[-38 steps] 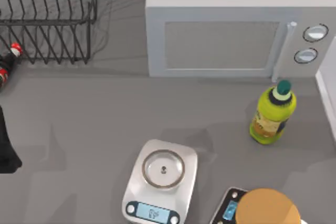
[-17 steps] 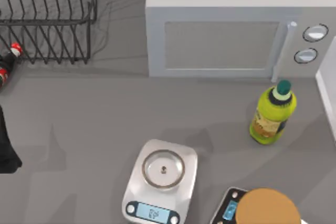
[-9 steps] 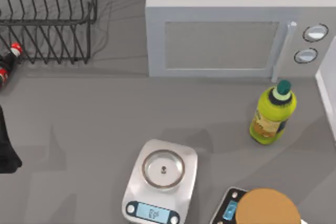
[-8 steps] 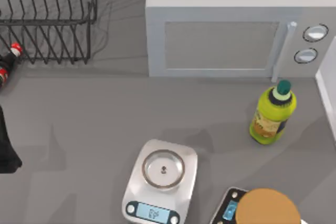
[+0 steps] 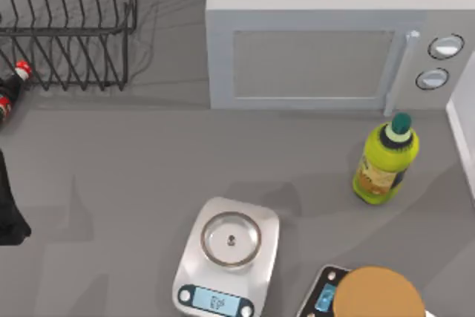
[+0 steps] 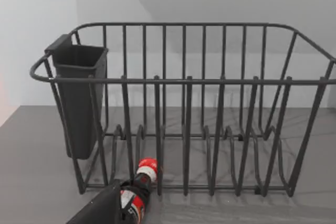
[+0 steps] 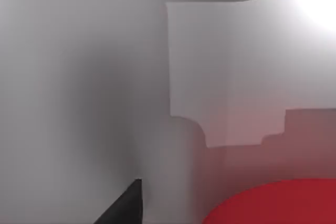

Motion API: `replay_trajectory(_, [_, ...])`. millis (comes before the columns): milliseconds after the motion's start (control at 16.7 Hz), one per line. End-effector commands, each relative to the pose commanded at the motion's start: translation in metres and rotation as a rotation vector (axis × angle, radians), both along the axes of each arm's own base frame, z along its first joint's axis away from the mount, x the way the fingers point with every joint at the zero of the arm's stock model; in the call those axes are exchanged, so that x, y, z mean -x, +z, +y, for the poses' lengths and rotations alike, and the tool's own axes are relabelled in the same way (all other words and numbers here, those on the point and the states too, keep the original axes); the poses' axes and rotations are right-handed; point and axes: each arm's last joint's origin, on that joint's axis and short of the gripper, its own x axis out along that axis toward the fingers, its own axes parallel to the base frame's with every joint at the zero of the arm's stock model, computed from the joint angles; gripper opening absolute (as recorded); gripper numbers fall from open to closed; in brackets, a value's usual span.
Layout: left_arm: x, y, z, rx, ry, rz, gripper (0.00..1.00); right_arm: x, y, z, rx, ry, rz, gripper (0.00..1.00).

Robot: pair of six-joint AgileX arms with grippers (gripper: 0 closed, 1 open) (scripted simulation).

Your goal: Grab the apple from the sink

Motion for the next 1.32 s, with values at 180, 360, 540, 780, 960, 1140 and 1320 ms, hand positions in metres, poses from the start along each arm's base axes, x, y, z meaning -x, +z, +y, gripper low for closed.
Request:
replay_trajectory(180, [0.000, 0.000, 0.000, 0.000, 0.000, 0.000, 1.00, 0.000, 0.000, 0.000, 0.000, 0.000, 0.000, 0.00])
replay_trajectory(360, [0.000, 0.000, 0.000, 0.000, 0.000, 0.000, 1.00, 0.000, 0.000, 0.000, 0.000, 0.000, 0.000, 0.00])
replay_trajectory(540, [0.000, 0.000, 0.000, 0.000, 0.000, 0.000, 1.00, 0.000, 0.000, 0.000, 0.000, 0.000, 0.000, 0.00])
replay_trajectory(780, [0.000, 0.000, 0.000, 0.000, 0.000, 0.000, 1.00, -0.010, 0.034, -0.002, 0.001, -0.008, -0.058, 0.00])
replay_trajectory(960, [0.000, 0.000, 0.000, 0.000, 0.000, 0.000, 1.00, -0.022, 0.058, -0.007, 0.003, -0.008, -0.063, 0.00])
replay_trajectory(1140, [0.000, 0.000, 0.000, 0.000, 0.000, 0.000, 1.00, -0.033, 0.105, -0.011, -0.001, -0.008, -0.050, 0.00])
replay_trajectory(1320, [0.000, 0.000, 0.000, 0.000, 0.000, 0.000, 1.00, -0.033, 0.166, -0.011, -0.009, -0.009, -0.023, 0.00])
